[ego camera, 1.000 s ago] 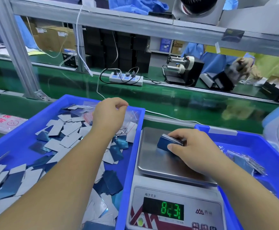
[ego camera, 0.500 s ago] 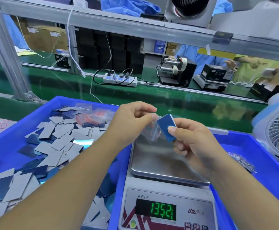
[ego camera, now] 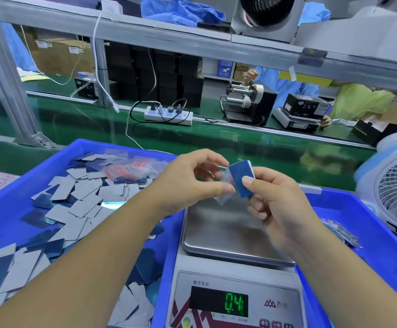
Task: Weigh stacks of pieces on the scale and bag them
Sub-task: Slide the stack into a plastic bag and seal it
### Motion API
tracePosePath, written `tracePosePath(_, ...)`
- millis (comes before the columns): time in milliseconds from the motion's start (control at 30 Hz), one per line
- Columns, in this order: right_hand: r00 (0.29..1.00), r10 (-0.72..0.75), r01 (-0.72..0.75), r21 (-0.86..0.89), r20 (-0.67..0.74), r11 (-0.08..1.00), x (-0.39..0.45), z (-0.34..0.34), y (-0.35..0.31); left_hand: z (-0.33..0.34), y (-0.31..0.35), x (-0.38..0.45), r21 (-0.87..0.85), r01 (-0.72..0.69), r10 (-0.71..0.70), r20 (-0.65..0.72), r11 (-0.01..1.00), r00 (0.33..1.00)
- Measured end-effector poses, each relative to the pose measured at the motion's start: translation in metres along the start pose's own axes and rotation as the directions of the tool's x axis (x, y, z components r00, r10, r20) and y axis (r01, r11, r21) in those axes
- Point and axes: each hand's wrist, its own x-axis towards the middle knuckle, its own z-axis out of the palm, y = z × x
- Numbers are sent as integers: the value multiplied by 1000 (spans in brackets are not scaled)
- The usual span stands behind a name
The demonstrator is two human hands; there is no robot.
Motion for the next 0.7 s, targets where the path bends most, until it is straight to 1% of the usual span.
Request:
tracePosePath(33,1000,-3,3,3,0,1000,0,0,0,0,-2,0,29,-5,4,33,1000,999)
tracePosePath(67,1000,-7,7,0,0,1000,0,0,0,-1,-3,0,67,-10,8,32,998,999)
tracePosePath(167,1000,-26,26,-23,-8,999,0,-1,0,-3,-7,2,106,-5,8,-25,994,1000)
tracePosePath(233,999,-40,40,-37,-9,999,-1,-2,-1,-5,-8,2,115,24,-21,-31,993,999)
tracePosePath(433,996,-84,83,-59,-19,995,-2,0,-4,-2,-5,-1,206,30,-40,46,978,998)
tracePosePath(467,997,-79,78,-58,-18,995,-2,0,-4,-1,-5,0,186,50,-60,46,981,997)
tracePosePath(567,998,-66,65,-62,-12,996,-3,1,-5,-1,-7,1,52,110,-114,71,993,991)
tracePosePath(633,998,-64,63,-73,-7,995,-4,1,-6,-2,-7,1,55,78,-82,87,995,993)
tracePosePath(700,998,-65,64,-82,-3,995,-4,1,-7,-3,-10,0,97,39,-48,91,995,995)
